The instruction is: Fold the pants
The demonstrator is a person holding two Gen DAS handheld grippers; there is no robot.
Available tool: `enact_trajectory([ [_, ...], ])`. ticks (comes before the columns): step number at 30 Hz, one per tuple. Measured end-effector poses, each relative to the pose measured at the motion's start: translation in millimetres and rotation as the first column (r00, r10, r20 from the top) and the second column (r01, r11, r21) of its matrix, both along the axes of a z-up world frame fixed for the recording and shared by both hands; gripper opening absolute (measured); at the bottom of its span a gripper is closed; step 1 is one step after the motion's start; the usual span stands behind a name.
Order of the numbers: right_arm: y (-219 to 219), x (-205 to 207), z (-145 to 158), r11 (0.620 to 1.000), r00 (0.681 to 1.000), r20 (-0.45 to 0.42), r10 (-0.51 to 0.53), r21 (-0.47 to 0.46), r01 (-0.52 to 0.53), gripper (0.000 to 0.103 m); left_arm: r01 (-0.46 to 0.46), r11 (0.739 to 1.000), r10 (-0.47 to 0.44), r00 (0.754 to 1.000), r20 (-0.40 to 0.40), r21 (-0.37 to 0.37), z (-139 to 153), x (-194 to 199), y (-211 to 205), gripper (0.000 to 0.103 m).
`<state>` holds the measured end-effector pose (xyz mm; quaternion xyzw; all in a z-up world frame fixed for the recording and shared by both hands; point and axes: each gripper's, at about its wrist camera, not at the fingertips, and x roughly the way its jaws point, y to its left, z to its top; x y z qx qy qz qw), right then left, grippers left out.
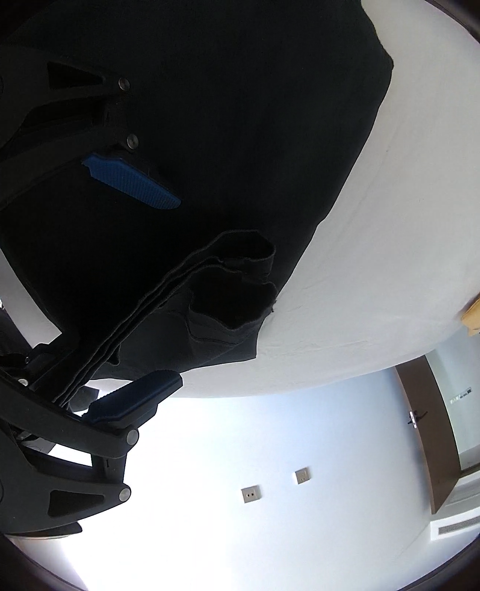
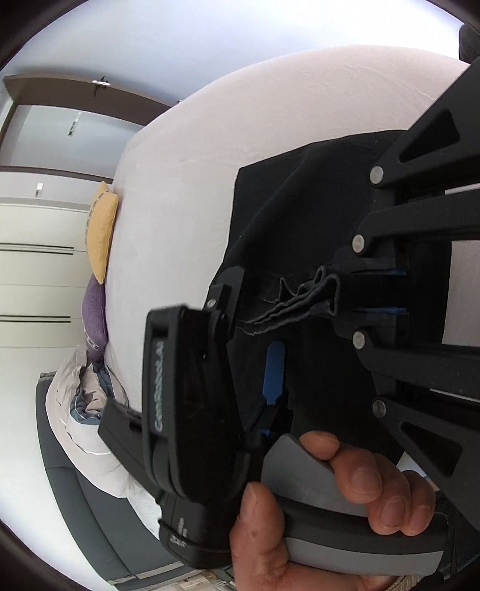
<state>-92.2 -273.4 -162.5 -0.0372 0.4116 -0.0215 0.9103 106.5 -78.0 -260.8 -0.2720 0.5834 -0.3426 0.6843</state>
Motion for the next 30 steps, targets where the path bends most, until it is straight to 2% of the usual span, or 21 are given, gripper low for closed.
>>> enact_trajectory([
  [3, 22, -2, 0, 0.991, 0.998, 0.012, 0.065, -0.114, -0.063, 0.013, 0.014, 1.000, -0.015, 1.000, -0.025, -0.017, -12, 7, 6, 0.086],
  [4, 30, -3, -2, 0.985, 0.996, 0.012, 0.092, -0.148, -0.089, 0.013, 0.019, 1.000, -0.020, 0.999, -0.029, -0.023, -13, 9, 8, 0.080],
  [5, 38, -3, -5, 0.978, 0.993, 0.009, 0.115, -0.175, -0.112, 0.013, 0.025, 0.999, -0.026, 0.999, -0.030, -0.028, -14, 12, 10, 0.072],
  [7, 52, -3, -9, 0.965, 0.987, 0.004, 0.161, -0.209, -0.157, 0.013, 0.044, 0.999, -0.044, 0.998, -0.036, -0.018, -15, 18, 16, 0.028],
  [8, 58, -3, -10, 0.961, 0.984, 0.001, 0.179, -0.217, -0.174, 0.013, 0.053, 0.999, -0.053, 0.998, -0.031, 0.001, -16, 21, 20, 0.026],
  [10, 69, -1, -13, 0.952, 0.977, -0.002, 0.212, -0.227, -0.207, 0.013, 0.067, 0.998, -0.067, 0.998, -0.016, 0.020, -17, 24, 29, 0.014],
  [15, 102, 4, -27, 0.911, 0.951, -0.040, 0.305, -0.279, -0.304, 0.013, 0.118, 0.988, -0.120, 0.993, 0.009, 0.097, -19, 38, 56, 0.012],
  [21, 129, 5, -38, 0.884, 0.925, -0.068, 0.374, -0.276, -0.378, 0.013, 0.165, 0.965, -0.176, 0.984, 0.037, 0.205, -26, 43, 76, 0.012],
  [26, 141, 1, -43, 0.865, 0.906, -0.099, 0.412, -0.270, -0.423, 0.013, 0.164, 0.956, -0.180, 0.982, 0.047, 0.242, -29, 39, 89, 0.012],
  [30, 144, 0, -49, 0.862, 0.899, -0.123, 0.420, -0.256, -0.438, 0.013, 0.154, 0.957, -0.171, 0.984, 0.051, 0.245, -25, 37, 83, 0.012],
])
